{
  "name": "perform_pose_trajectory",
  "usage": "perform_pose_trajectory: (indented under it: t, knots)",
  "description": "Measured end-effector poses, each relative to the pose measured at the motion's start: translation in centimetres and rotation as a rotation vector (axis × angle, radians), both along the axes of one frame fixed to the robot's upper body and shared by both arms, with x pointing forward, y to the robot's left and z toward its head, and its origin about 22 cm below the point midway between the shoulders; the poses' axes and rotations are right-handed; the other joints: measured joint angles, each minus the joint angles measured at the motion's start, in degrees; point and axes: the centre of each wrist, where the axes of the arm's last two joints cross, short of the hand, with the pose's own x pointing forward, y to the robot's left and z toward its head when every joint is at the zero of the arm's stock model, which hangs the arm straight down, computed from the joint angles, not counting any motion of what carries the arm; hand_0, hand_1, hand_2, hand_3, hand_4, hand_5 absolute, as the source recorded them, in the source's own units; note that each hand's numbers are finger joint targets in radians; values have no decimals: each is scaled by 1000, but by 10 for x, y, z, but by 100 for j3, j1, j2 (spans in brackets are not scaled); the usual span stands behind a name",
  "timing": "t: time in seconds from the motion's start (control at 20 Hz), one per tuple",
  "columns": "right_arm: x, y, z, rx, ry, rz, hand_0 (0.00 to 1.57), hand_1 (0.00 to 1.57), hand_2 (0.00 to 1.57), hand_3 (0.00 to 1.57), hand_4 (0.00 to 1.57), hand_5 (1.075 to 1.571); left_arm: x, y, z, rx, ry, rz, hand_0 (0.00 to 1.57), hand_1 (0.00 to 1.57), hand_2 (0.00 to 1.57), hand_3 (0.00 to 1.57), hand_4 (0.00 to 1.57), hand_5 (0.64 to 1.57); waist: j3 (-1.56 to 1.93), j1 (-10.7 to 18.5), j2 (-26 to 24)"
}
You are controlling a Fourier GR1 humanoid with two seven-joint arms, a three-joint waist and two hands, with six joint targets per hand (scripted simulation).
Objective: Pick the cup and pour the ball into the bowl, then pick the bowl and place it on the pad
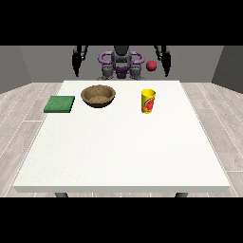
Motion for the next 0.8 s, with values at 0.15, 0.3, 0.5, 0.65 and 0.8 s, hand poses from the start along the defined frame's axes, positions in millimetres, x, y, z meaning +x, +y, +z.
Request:
perform_pose_trajectory:
  t: [0.15,0.3,0.5,0.65,0.8]
  knots:
    - [2,-5,12,-18,-16,-2,0,0,0,305,1058,1571,1,2,11,11,-16,-4,0,0,0,0,0,1535,17,-19,-547]
    - [3,-9,24,-37,-25,-1,0,0,0,305,1058,1571,4,4,23,21,-32,-14,0,0,0,0,0,1535,25,-58,-1058]
    - [16,40,57,86,-95,71,0,0,0,0,829,1571,17,-18,52,-146,-81,-53,0,0,0,0,0,1535,29,-2,-1999]
    - [12,73,67,139,-33,73,0,0,0,0,675,1569,15,-24,66,-264,-38,-61,0,0,0,0,0,1546,39,157,-2449]
    - [-1,108,69,182,46,68,0,0,0,0,574,1571,11,-26,70,-322,16,-63,0,0,0,0,0,1536,47,162,-2622]
